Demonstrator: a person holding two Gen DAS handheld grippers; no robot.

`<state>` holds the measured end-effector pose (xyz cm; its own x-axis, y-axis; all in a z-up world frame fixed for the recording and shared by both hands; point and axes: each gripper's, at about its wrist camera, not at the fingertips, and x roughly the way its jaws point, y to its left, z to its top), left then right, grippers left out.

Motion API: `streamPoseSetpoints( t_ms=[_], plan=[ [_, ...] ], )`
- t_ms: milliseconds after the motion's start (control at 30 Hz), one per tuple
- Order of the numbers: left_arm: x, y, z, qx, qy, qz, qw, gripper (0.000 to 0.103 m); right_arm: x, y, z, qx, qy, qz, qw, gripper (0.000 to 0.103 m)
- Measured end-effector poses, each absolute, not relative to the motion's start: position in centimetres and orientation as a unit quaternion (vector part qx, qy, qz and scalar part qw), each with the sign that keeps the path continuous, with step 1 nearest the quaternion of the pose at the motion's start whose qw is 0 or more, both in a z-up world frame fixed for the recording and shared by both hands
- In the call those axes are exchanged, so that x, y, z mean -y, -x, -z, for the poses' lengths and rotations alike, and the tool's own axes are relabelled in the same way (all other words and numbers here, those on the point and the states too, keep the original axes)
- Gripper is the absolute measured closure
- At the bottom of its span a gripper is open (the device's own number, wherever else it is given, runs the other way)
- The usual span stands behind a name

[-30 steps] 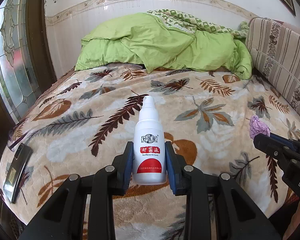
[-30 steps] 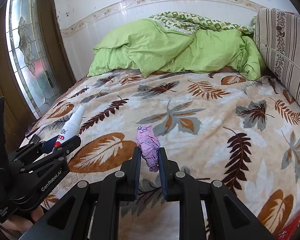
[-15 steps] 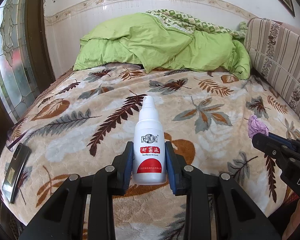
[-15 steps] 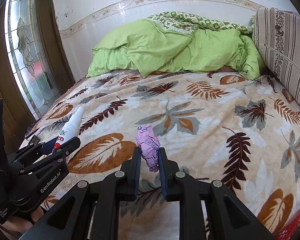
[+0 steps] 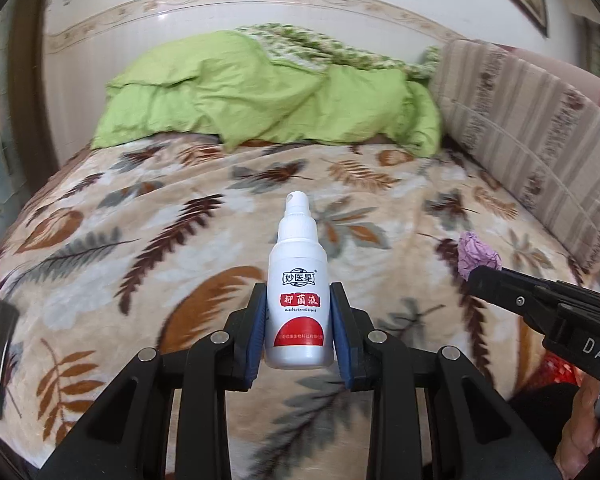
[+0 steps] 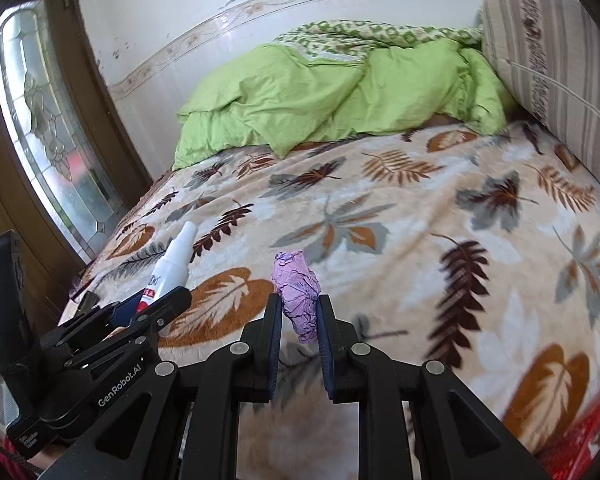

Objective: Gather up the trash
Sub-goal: 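Carry the spray bottle and pink tissue to the red wastebasket and release both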

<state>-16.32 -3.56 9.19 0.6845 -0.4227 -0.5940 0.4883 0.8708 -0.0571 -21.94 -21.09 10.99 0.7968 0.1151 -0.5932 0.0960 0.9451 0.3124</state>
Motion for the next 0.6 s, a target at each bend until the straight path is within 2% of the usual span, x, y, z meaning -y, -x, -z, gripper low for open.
streamPoseSetpoints(
  t_ms=[400, 600],
  plan=[
    [17.4, 26.7, -15.1, -0.285, -0.105, 0.459, 0.835, 0.074, 34.8, 38.5, -13.0, -0.293, -0.253, 0.173, 0.906, 0.085],
    [26.0, 32.4, -15.3, -0.32, -0.124, 0.556, 0.757, 0.074, 39.9, 45.6, -12.6, -0.276, -0.285, 0.254, 0.882, 0.083]
  ],
)
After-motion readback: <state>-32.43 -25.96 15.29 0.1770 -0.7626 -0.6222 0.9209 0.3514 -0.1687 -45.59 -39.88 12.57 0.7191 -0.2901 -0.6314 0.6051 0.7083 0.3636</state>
